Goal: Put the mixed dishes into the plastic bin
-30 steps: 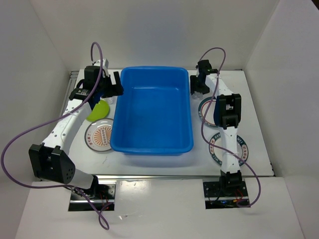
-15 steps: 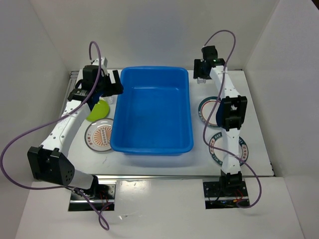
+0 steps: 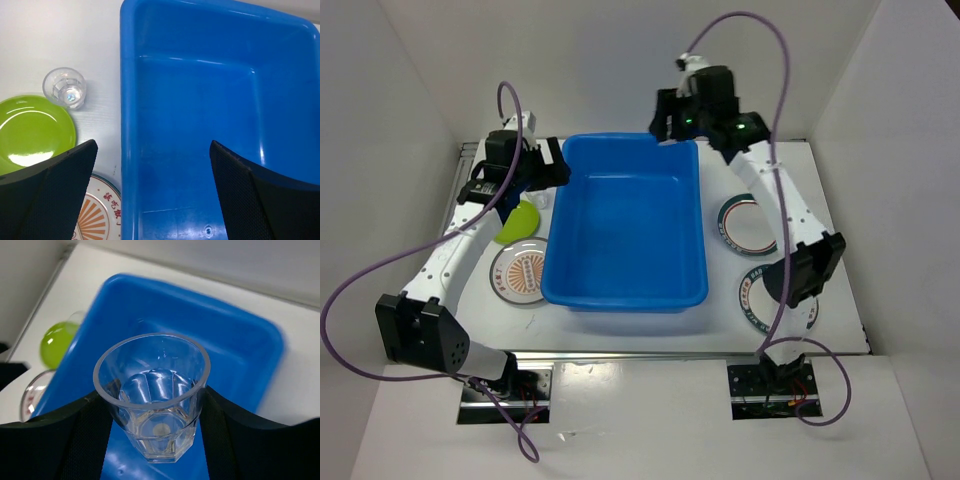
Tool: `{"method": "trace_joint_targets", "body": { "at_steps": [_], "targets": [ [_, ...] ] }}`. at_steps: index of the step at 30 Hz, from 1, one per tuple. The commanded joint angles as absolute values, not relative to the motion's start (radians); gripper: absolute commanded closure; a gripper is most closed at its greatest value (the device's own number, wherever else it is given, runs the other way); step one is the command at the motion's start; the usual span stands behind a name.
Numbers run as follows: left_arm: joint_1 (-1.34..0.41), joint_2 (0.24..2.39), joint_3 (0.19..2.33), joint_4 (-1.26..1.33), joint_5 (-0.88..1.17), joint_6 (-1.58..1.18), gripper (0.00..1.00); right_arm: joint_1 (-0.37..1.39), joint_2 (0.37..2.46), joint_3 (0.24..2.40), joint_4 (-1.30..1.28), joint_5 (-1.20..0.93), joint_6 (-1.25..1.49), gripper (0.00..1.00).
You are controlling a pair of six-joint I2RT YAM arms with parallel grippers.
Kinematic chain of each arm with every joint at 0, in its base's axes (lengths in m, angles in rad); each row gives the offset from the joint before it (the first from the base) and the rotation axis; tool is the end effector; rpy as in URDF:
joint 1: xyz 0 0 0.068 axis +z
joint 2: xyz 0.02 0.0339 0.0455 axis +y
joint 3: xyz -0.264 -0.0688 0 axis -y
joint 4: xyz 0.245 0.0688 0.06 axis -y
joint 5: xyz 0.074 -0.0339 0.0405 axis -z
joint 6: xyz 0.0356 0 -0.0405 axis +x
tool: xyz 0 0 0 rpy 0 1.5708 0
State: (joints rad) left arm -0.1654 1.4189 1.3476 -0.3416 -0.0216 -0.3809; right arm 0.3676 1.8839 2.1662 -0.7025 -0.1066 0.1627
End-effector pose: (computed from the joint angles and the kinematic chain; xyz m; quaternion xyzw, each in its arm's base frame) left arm 0.3247 -0.0534 0.3729 -0.0959 0.8315 -0.1389 0.5293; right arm 0.3904 0.1544 0.4459 -0.1145 0.8305 0.1855 0.5126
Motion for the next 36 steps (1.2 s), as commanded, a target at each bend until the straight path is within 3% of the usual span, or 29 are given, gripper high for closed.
{"method": "trace_joint_targets", "body": {
  "at_steps": [1,11,19,23,24,27,31,36],
  "targets": [
    [-0.163,1.404,1.342,-0.288,-0.002,-0.405,0.00,0.488,1.986,2.121,-0.689,-0.166,0.181,0.98],
    [-0.163,1.384,1.324,-0.298,-0.002,-0.414,0.00,0.523,2.333,2.291,-0.722,-0.059,0.248,0.98],
    [-0.163,1.374,1.315,-0.298,-0.034,-0.405,0.00,0.523,2.470,2.368,-0.745,0.103,0.290,0.98],
    [-0.163,1.374,1.315,-0.298,-0.034,-0.396,0.00,0.523,2.497,2.379,-0.756,0.140,0.301,0.82],
    [-0.163,1.374,1.315,-0.298,-0.043,-0.396,0.00,0.523,2.497,2.379,-0.756,0.140,0.301,0.72],
    [-0.163,1.365,1.305,-0.298,-0.043,-0.387,0.00,0.523,2.497,2.388,-0.756,0.181,0.301,0.59],
    [-0.163,1.356,1.296,-0.298,-0.052,-0.387,0.00,0.523,2.487,2.410,-0.756,0.212,0.291,0.59],
    [-0.163,1.347,1.287,-0.298,-0.052,-0.387,0.00,0.523,2.487,2.410,-0.756,0.212,0.282,0.51]
  ]
}}
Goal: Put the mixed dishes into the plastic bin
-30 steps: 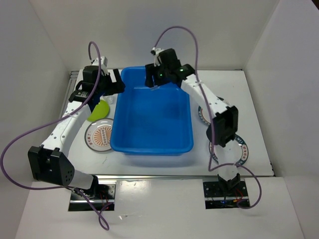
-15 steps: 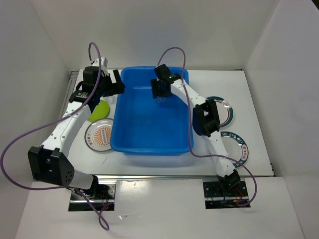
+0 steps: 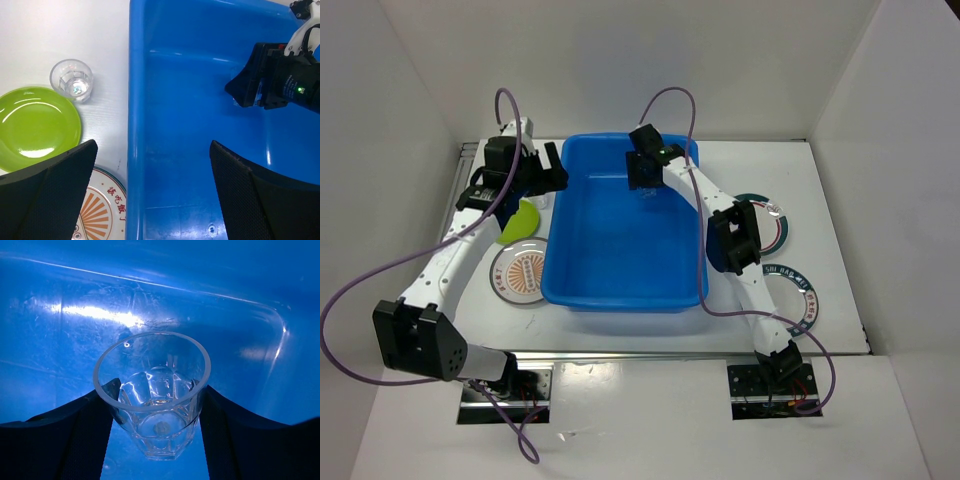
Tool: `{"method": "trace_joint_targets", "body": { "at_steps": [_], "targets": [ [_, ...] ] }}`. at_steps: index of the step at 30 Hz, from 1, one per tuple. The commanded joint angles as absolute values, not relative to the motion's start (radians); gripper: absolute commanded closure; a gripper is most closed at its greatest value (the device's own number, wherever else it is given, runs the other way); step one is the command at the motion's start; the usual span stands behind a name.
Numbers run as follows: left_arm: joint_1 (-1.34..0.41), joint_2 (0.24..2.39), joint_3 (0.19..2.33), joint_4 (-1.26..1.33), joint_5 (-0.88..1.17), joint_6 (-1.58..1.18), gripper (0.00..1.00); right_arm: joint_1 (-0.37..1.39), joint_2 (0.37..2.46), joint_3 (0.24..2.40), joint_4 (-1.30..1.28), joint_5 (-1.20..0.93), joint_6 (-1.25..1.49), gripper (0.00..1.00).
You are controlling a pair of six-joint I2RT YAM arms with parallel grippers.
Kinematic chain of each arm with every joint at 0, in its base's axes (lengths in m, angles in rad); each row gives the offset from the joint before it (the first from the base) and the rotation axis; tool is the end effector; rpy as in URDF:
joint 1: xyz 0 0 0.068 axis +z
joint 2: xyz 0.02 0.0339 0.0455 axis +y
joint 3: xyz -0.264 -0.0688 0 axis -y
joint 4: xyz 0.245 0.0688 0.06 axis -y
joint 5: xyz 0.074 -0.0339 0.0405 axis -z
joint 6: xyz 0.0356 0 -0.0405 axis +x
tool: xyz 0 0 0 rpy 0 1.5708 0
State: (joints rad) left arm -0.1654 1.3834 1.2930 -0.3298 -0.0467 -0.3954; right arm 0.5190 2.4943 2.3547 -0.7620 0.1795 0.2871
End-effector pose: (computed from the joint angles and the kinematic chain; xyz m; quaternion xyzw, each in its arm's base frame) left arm 0.3162 -0.0511 0.3658 -0.1089 0.8318 -0.1317 0.5281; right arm 0.4800 0.2669 0.2125 -0.0796 0.9378 0.0504 0.3341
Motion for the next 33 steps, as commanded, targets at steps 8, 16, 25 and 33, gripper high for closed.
{"method": "trace_joint_targets", "body": {
  "at_steps": [8,16,25,33],
  "targets": [
    [-0.163,1.319,1.278,-0.298,-0.052,-0.387,0.00,0.523,2.487,2.388,-0.756,0.224,0.273,0.20],
    [-0.163,1.301,1.259,-0.287,-0.061,-0.387,0.00,0.523,2.439,2.378,-0.747,0.215,0.252,0.07],
    [-0.163,1.351,1.201,-0.244,-0.207,-0.376,0.00,0.523,2.157,2.241,-0.730,0.251,0.210,0.02],
    [-0.143,1.460,1.261,-0.232,-0.209,-0.442,0.00,0.404,1.852,1.901,-0.715,0.295,0.313,0.02]
  ]
}}
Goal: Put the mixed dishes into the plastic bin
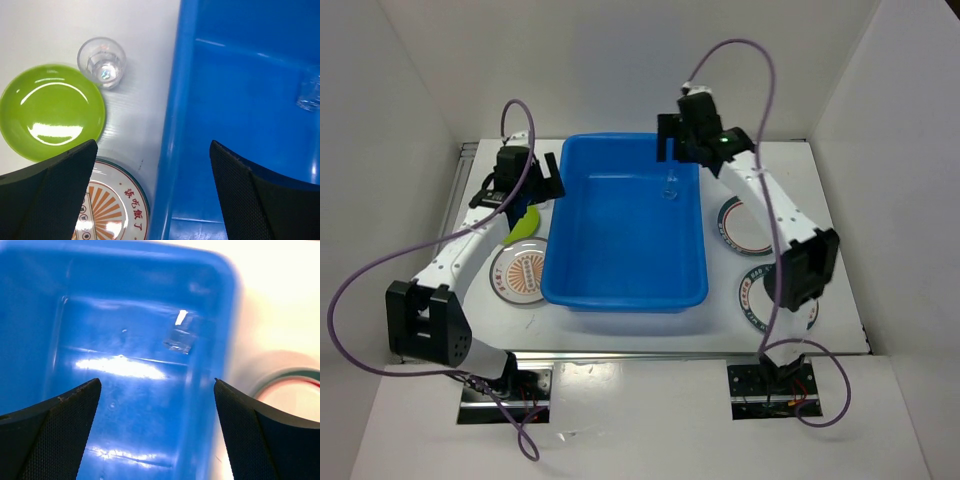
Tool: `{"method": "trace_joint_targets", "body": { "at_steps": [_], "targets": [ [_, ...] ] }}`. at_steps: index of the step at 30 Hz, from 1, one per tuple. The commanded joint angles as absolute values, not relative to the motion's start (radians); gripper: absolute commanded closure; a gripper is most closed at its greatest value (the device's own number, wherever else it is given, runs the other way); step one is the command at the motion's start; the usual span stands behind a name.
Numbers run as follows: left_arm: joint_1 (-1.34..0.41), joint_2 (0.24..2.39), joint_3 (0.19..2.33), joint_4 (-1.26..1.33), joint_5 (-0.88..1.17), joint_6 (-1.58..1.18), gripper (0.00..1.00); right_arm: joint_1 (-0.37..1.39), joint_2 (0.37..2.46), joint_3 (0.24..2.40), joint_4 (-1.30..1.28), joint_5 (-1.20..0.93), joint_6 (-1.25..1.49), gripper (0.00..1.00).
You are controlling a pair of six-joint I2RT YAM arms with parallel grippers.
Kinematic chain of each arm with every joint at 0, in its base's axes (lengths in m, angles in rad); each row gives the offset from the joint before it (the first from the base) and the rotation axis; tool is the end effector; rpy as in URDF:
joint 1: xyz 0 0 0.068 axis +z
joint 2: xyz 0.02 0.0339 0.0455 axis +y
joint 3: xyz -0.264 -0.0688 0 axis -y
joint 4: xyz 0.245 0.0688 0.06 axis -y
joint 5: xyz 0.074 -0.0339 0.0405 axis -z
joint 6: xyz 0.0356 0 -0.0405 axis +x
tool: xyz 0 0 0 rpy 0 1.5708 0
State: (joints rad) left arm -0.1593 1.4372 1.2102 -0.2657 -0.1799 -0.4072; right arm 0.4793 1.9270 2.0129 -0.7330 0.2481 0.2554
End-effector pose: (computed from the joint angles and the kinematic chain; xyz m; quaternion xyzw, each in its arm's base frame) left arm 0.3299 -0.0466 0.3269 -0.1514 0.8425 -0.0689 0.5124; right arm 0.3923 0.1940 0.3763 -0.0445 0.8890 0.0554 0.4525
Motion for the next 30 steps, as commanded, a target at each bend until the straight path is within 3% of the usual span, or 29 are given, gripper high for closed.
{"method": "trace_joint_targets", "body": {
  "at_steps": [1,10,15,30],
  "targets": [
    [-0.143,1.469,1.261,-0.241,-0.224,-0.454,0.00,0.353,1.806,1.860,-0.715,0.310,0.340,0.02],
    [-0.123,1.470,1.279,-0.265,-0.169,-0.474,0.00,0.066,1.827,1.663,-0.721,0.189,0.471,0.14],
    [-0.123,1.470,1.259,-0.256,-0.149,-0.474,0.00,-0.081,1.827,1.546,-0.631,0.063,0.567,0.14],
    [-0.123,1.442,1.239,-0.275,-0.178,-0.430,0.00,-0.233,2.072,1.767,-0.888,0.121,0.393,0.09]
  ]
}}
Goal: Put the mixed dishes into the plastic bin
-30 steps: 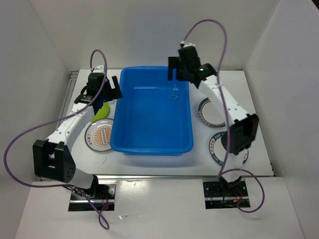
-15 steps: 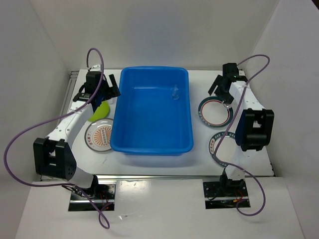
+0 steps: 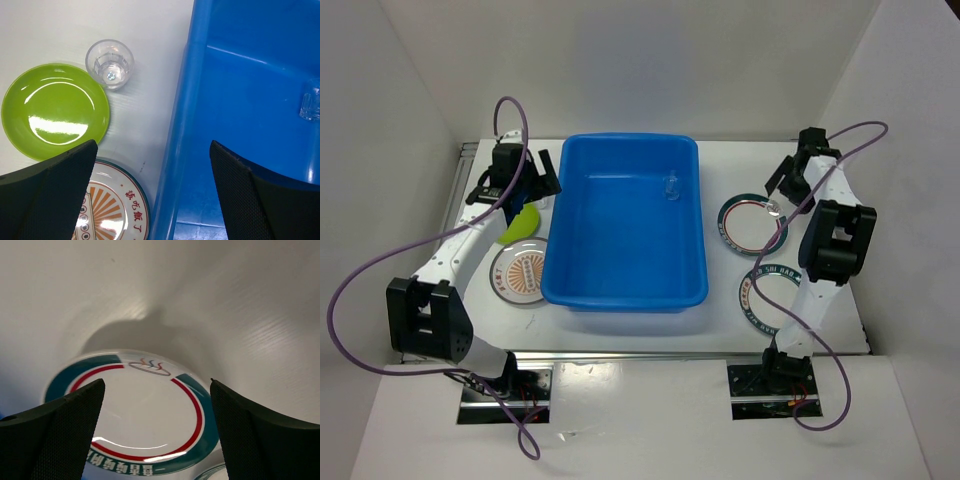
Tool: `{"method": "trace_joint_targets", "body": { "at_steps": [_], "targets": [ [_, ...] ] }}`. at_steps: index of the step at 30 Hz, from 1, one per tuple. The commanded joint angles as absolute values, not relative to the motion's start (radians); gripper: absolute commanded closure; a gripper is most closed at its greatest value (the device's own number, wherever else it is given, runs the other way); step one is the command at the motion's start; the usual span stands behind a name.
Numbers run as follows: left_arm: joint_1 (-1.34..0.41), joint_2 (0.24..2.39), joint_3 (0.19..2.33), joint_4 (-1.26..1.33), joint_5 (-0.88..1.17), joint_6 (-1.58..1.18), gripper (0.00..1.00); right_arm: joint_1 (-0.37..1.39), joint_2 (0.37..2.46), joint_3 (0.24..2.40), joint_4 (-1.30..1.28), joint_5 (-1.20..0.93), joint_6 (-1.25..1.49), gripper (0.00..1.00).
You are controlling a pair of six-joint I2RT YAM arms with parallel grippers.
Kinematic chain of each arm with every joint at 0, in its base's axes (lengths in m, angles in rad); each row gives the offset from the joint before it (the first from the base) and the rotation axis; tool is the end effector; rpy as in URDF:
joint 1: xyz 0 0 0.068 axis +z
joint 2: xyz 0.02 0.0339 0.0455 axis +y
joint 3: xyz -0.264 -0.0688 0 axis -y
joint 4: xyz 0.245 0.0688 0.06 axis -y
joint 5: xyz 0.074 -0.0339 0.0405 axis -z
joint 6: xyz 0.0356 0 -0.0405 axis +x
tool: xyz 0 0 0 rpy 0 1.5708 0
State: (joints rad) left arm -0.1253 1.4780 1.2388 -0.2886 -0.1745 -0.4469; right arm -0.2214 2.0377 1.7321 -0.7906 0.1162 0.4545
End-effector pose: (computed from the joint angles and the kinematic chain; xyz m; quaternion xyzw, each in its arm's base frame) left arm 0.3401 -0.0366 0.3217 -0.1811 0.8457 -0.0676 0.4974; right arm 0.4288 -0.1008 0.2355 0.3346 0.9109 -0.0288 0.2397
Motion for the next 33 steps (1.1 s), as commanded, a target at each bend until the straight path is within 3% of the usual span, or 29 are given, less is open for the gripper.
{"method": "trace_joint_targets", "body": {
  "at_steps": [1,15,19,25,30,33],
  "targets": [
    [-0.123,1.442,1.239,-0.275,-0.178,-0.430,0.00,-0.233,2.072,1.746,-0.879,0.109,0.393,0.09],
    [-0.123,1.442,1.250,-0.284,-0.178,-0.411,0.00,-0.293,1.927,1.502,-0.811,0.005,0.359,0.37],
    [-0.123,1.442,1.262,-0.284,-0.190,-0.400,0.00,-0.293,1.907,1.444,-0.779,-0.046,0.359,0.50],
    [-0.123,1.442,1.253,-0.275,-0.172,-0.400,0.00,-0.293,1.898,1.413,-0.759,-0.083,0.359,0.53],
    [-0.123,1.442,1.253,-0.275,-0.181,-0.400,0.00,-0.293,1.879,1.378,-0.716,-0.129,0.359,0.69],
    [-0.123,1.442,1.253,-0.275,-0.181,-0.400,0.00,-0.293,1.868,1.355,-0.692,-0.147,0.368,0.69]
  ]
}}
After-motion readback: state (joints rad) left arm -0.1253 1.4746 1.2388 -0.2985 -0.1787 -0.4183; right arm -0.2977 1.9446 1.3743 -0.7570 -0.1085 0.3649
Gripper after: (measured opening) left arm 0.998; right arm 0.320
